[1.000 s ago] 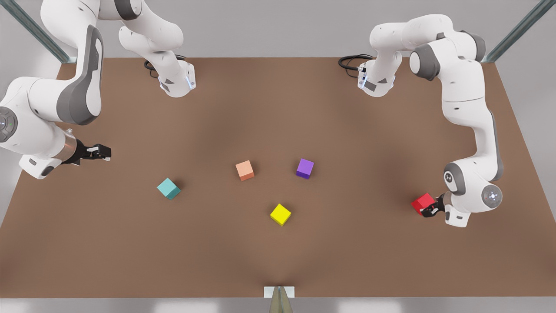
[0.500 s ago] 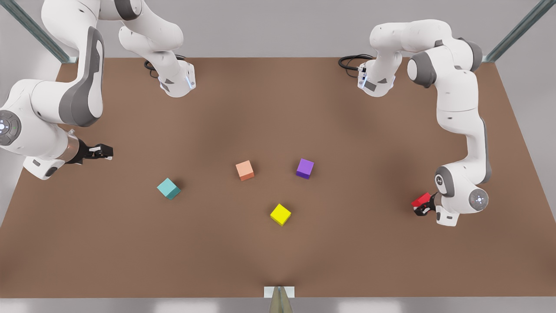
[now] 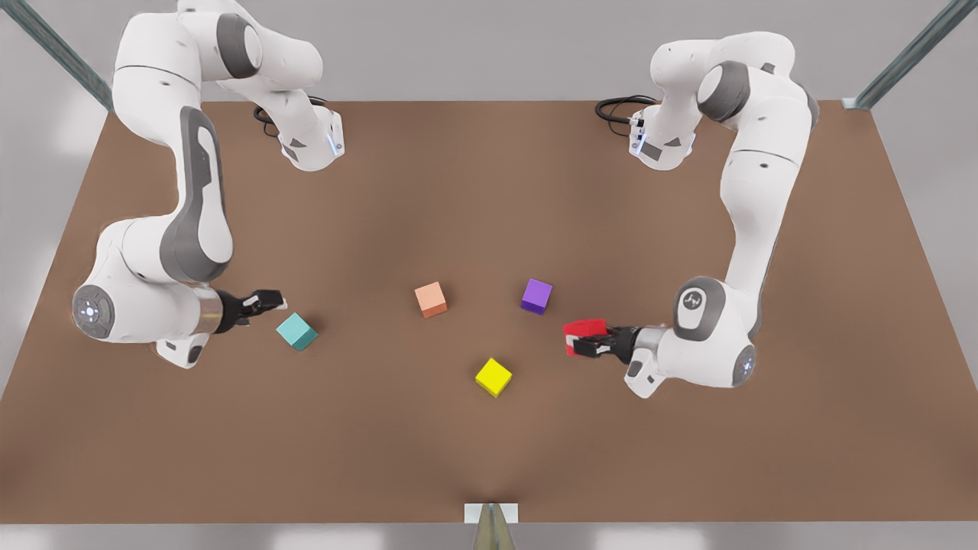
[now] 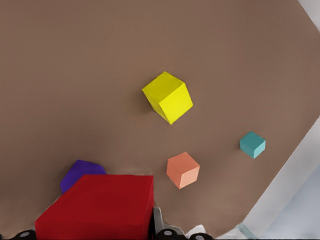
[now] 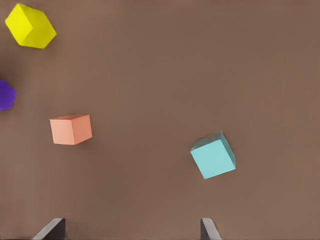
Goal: Pick up red wooden cube and pass to hand red wooden cube and place in blue wooden cube
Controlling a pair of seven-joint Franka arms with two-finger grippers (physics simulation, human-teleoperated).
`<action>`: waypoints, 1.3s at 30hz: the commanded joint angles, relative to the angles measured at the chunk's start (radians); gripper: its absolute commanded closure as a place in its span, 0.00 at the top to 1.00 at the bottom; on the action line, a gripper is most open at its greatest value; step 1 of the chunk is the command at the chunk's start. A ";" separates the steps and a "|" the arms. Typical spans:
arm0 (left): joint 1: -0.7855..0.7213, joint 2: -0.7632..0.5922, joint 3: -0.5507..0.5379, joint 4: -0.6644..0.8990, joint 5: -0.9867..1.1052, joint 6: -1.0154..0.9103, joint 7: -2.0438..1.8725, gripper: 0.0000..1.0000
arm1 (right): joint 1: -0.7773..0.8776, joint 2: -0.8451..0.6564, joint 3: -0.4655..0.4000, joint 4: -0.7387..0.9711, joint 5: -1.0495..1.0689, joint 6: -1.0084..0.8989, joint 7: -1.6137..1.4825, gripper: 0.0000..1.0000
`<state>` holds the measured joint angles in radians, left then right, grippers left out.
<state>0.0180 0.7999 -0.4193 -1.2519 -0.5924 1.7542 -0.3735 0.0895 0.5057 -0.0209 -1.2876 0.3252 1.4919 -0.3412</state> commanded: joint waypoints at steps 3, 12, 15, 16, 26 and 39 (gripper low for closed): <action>-0.013 0.081 -0.179 0.006 -0.316 0.086 0.284 0.38 | -0.010 0.143 0.022 0.065 0.333 0.014 -0.700 1.00; -0.093 0.167 -0.249 0.115 -0.365 0.430 1.102 0.37 | -0.004 0.263 0.032 -0.018 0.791 0.120 -1.662 1.00; -0.110 0.188 -0.262 0.138 -0.375 0.466 1.236 0.37 | -0.002 0.264 0.032 -0.056 0.929 0.110 -1.825 1.00; -0.112 0.188 -0.263 0.135 -0.420 0.466 1.206 0.39 | -0.002 0.271 0.032 -0.059 0.975 0.111 -1.834 1.00; -0.148 0.233 -0.308 0.137 -0.466 0.533 1.211 0.42 | 0.015 0.274 0.032 -0.079 1.132 0.134 -1.891 1.00; -0.147 0.240 -0.319 0.129 -0.570 0.513 0.992 0.46 | 0.059 0.272 0.084 -0.098 1.226 0.166 -1.808 1.00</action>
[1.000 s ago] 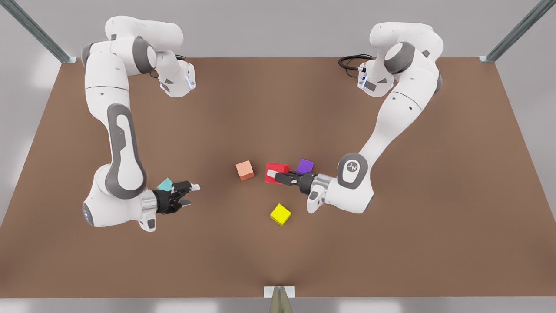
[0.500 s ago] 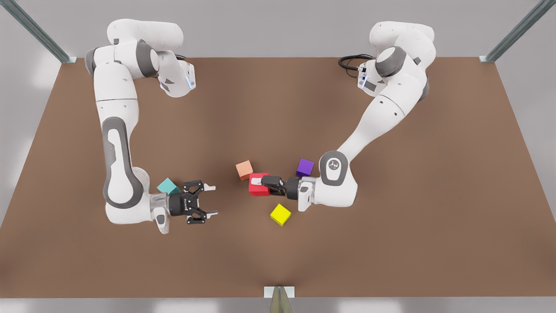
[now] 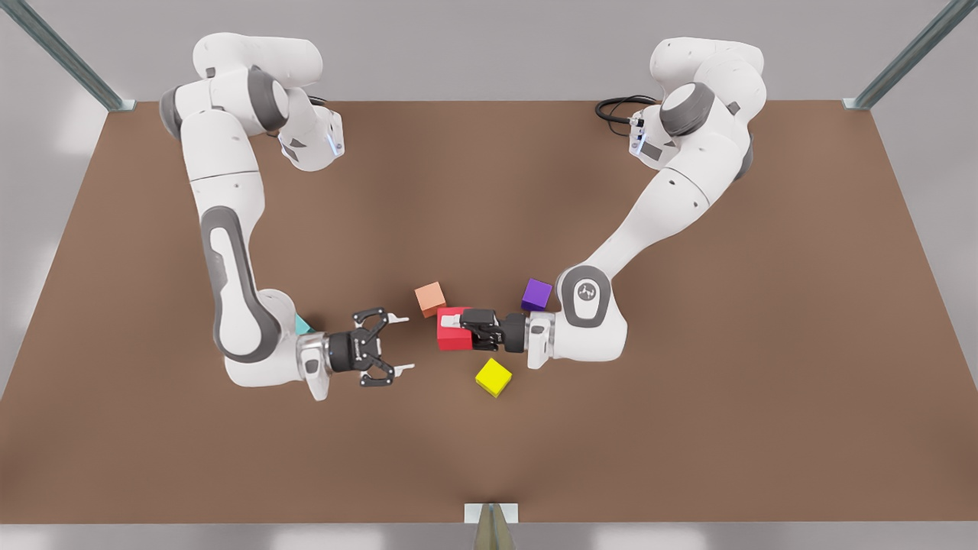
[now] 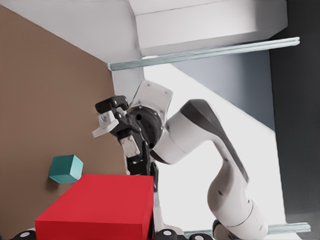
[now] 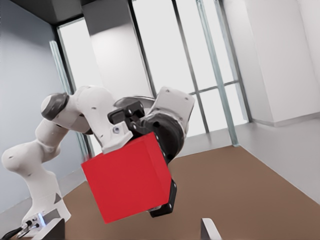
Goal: Pick up red wooden cube and pass to hand red wooden cube and place in blue wooden cube
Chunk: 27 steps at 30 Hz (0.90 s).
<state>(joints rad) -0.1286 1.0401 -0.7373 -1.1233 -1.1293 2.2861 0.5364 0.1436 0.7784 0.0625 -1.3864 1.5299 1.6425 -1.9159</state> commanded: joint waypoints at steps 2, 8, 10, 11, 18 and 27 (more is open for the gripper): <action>0.000 0.000 -0.002 0.000 -0.038 -0.020 0.066 0.49 | 0.007 -0.008 0.000 0.000 0.027 0.016 -0.233 1.00; 0.001 0.000 -0.002 0.000 -0.038 -0.022 0.073 0.48 | 0.008 -0.059 0.002 -0.054 0.027 0.023 -0.232 1.00; 0.001 0.000 -0.002 0.000 -0.038 -0.025 0.073 0.46 | 0.008 -0.071 0.019 -0.072 0.030 0.039 -0.232 1.00; 0.001 0.000 -0.002 0.000 -0.038 -0.025 0.073 0.45 | 0.008 -0.085 0.022 -0.094 0.032 0.052 -0.232 1.00; 0.001 0.001 -0.001 0.000 -0.038 -0.025 0.073 0.45 | 0.011 -0.079 0.063 -0.095 0.049 0.115 -0.232 1.00; 0.001 0.006 -0.002 0.000 -0.041 -0.025 0.071 0.46 | 0.028 -0.076 0.065 -0.095 0.070 0.129 -0.232 1.00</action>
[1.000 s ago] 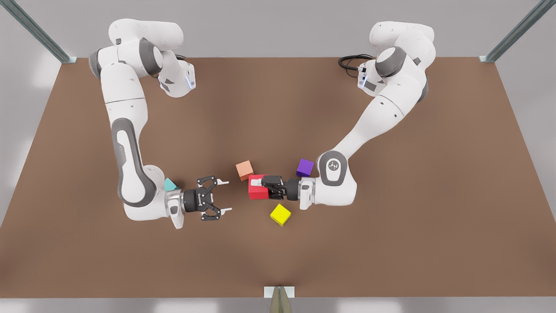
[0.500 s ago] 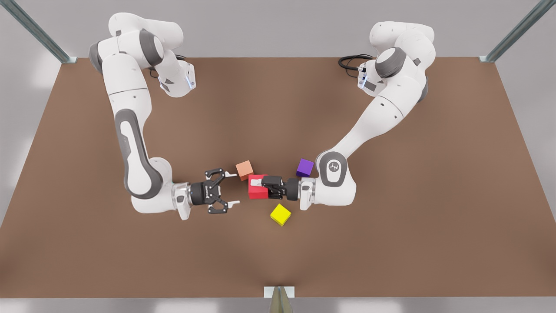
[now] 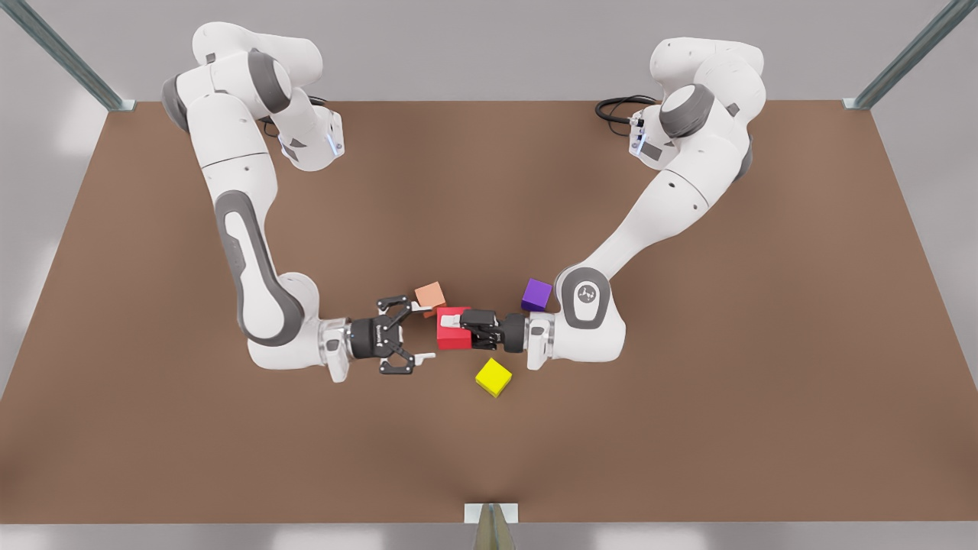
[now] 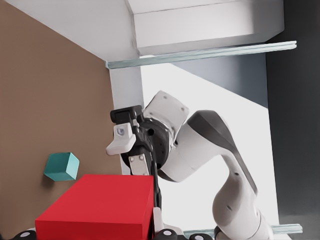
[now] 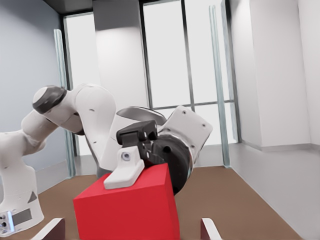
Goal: Pick up red wooden cube and pass to hand red wooden cube and place in blue wooden cube
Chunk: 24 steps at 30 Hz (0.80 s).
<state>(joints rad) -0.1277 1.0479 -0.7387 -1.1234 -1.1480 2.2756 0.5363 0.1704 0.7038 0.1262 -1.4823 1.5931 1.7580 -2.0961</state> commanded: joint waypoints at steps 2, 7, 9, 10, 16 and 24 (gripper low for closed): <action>0.000 -0.002 -0.001 0.000 -0.022 -0.014 0.071 0.45 | 0.006 -0.001 0.001 0.000 0.019 0.014 -0.051 1.00; 0.000 -0.002 -0.001 0.000 -0.022 -0.014 0.071 0.45 | 0.008 -0.004 0.012 0.000 0.025 0.015 -0.051 1.00; 0.000 0.000 -0.001 0.000 -0.022 -0.014 0.071 0.45 | 0.008 -0.004 0.013 0.000 0.025 0.017 -0.051 1.00; 0.000 0.000 -0.001 0.000 -0.022 -0.014 0.071 0.45 | 0.008 -0.006 0.013 0.000 0.025 0.017 -0.050 1.00; -0.001 0.006 -0.001 0.000 -0.022 -0.014 0.073 0.45 | 0.008 -0.020 0.013 -0.023 0.025 0.015 -0.051 1.00; -0.027 0.029 -0.005 0.028 -0.022 -0.001 0.088 0.45 | 0.009 -0.015 0.047 -0.023 0.031 0.069 -0.050 1.00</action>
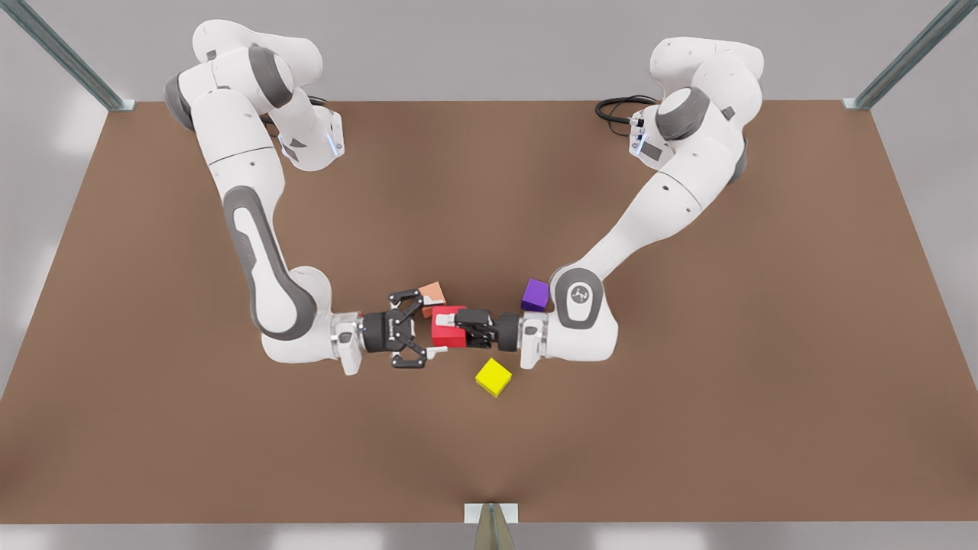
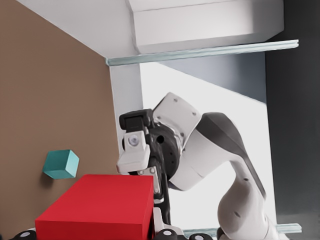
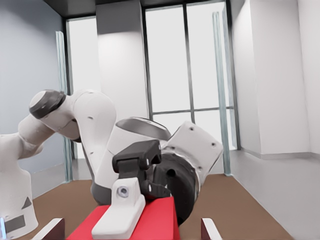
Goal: Pick up red wooden cube and pass to hand red wooden cube and place in blue wooden cube
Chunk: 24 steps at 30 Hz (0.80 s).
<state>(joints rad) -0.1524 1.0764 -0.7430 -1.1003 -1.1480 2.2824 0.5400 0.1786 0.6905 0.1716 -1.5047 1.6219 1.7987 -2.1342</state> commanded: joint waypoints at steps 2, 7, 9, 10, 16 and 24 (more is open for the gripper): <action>-0.006 0.000 -0.001 0.005 -0.022 -0.007 0.084 0.45 | 0.001 0.004 0.016 0.004 0.004 0.044 -0.012 1.00; -0.004 -0.001 -0.001 0.005 -0.022 -0.009 0.081 0.45 | 0.002 0.009 0.019 0.012 0.007 0.051 -0.013 0.66; -0.004 -0.006 -0.001 0.005 -0.022 -0.009 0.078 0.45 | 0.002 0.009 0.019 0.012 0.007 0.051 -0.013 0.66; -0.004 -0.007 -0.001 0.005 -0.022 -0.009 0.077 0.45 | 0.001 0.009 0.019 0.012 0.007 0.051 -0.013 0.66; -0.006 -0.007 -0.001 0.005 -0.022 -0.007 0.077 0.45 | 0.001 0.009 0.019 0.012 0.006 0.051 -0.013 0.66; -0.003 -0.009 -0.001 0.005 -0.022 -0.011 0.077 0.64 | 0.001 0.007 0.019 0.012 0.004 0.050 -0.013 0.66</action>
<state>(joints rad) -0.1548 1.0709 -0.7427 -1.0956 -1.1590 2.2847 0.5492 0.1789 0.6990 0.1900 -1.4929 1.6233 1.8472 -2.1406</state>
